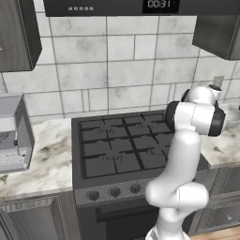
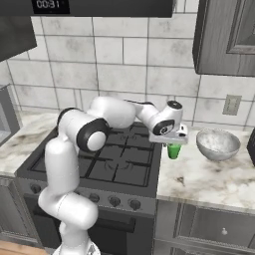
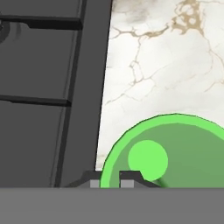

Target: Pick the cup and bowl from the counter and place them on the counter next to the sink.

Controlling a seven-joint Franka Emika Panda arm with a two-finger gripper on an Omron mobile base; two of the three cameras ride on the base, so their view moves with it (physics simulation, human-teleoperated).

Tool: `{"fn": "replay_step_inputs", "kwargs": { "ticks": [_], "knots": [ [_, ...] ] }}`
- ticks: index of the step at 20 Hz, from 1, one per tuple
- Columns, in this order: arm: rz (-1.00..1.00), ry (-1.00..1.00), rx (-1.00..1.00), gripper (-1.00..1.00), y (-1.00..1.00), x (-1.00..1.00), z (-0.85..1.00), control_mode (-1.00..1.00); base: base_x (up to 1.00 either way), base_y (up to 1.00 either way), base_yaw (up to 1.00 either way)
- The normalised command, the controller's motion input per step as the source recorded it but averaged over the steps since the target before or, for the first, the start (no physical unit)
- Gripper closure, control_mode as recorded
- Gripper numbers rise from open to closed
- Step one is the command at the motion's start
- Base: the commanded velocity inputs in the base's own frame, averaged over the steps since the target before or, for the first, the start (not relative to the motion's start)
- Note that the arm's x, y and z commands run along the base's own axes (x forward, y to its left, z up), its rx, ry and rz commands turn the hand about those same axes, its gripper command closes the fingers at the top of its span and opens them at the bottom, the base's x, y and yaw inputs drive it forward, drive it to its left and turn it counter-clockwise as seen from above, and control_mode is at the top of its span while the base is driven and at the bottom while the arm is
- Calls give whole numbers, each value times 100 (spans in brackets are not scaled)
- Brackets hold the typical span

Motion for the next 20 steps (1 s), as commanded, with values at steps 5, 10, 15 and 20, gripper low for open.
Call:
{"fn": "replay_step_inputs", "kwargs": {
  "ticks": [5,10,15,20],
  "knots": [
    [2,0,-8,100,56,0,39,-100,0,0,0],
    [2,0,-7,100,60,-1,44,-100,0,0,0],
    [1,0,-3,100,27,-11,46,-100,0,0,0],
    [0,0,0,100,19,-27,35,-100,0,0,0]
  ]
}}
